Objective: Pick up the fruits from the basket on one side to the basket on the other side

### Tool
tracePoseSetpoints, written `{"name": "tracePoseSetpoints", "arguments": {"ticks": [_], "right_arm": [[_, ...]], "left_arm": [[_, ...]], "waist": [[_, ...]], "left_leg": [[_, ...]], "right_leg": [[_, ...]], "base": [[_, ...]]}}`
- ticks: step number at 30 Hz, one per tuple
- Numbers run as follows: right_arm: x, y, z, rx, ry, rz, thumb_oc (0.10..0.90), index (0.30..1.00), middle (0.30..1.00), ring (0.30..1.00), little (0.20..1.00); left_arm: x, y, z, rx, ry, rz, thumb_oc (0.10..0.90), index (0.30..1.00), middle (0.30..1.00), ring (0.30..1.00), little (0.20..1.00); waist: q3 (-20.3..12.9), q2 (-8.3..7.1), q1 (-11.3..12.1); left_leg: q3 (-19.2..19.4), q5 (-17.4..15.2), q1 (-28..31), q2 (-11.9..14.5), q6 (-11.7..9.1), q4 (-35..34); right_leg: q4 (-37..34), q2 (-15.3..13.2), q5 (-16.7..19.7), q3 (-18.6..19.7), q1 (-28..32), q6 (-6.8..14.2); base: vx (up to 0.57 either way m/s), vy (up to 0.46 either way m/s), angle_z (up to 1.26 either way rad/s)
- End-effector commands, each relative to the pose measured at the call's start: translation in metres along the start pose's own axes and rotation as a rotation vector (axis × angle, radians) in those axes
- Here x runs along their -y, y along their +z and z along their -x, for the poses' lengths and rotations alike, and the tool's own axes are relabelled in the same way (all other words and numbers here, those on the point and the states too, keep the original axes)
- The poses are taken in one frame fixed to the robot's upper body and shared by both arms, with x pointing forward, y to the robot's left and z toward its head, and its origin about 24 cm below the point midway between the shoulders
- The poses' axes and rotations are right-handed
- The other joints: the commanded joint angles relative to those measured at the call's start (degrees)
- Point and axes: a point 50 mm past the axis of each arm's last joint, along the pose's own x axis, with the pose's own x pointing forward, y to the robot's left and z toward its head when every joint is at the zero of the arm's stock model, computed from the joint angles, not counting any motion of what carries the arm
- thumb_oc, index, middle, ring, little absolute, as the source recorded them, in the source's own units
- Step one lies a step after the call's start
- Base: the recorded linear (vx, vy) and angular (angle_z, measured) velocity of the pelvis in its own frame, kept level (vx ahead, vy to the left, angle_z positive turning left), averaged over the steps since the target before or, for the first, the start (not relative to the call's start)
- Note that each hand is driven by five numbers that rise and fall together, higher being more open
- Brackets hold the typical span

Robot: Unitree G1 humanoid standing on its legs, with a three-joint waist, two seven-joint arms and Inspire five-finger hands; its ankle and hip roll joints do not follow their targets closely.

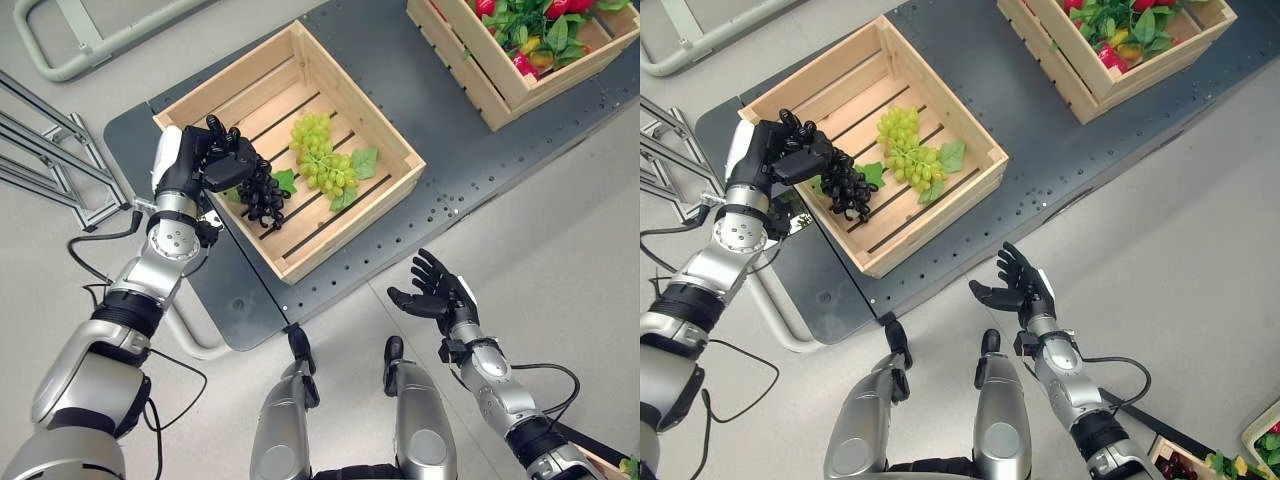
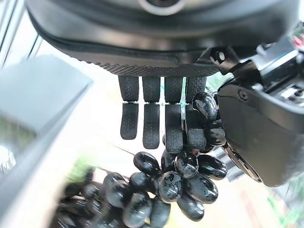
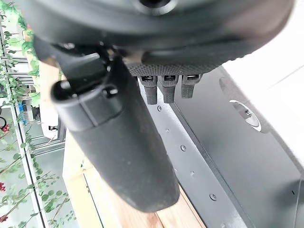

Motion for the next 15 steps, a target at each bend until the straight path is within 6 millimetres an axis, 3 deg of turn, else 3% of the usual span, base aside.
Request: {"name": "tracePoseSetpoints", "arguments": {"ticks": [1, 7, 15], "right_arm": [[-0.012, 0.041, -0.006, 0.213, 0.032, 0.0, 0.8, 0.9, 0.9, 0.9, 0.9], [-0.025, 0.034, 0.0, 0.238, 0.074, 0.042, 0.8, 0.9, 0.9, 0.9, 0.9], [-0.043, 0.039, 0.009, 0.318, 0.23, 0.112, 0.8, 0.9, 0.9, 0.9, 0.9]], "left_arm": [[-0.034, 0.067, -0.016, 0.265, 0.153, 0.273, 0.4, 0.3, 0.3, 0.3, 0.3], [-0.025, 0.058, -0.01, 0.244, 0.136, 0.481, 0.4, 0.3, 0.3, 0.3, 0.3], [-0.017, 0.046, 0.0, 0.235, 0.09, 0.516, 0.4, 0.3, 0.3, 0.3, 0.3]], "waist": [[-2.46, 1.87, -0.38], [-5.54, 2.16, -0.17], [-12.36, 3.7, 0.26]], "left_leg": [[-0.05, -12.66, 3.89, -2.98, 0.53, 5.29], [-0.19, -12.76, 8.55, -3.28, 0.53, 2.5], [-0.57, -11.06, 15.68, -3.3, -0.59, -4.63]], "right_leg": [[-2.25, 0.2, 0.95, -3.65, 1.39, -1.73], [-6.13, -0.23, 1.22, -4.64, 6.9, -1.65], [-15.02, 0.08, 3.1, -6.45, 15.96, -1.18]], "base": [[-0.02, -0.043, 0.01], [0.01, -0.045, 0.01], [0.04, -0.063, 0.02]]}}
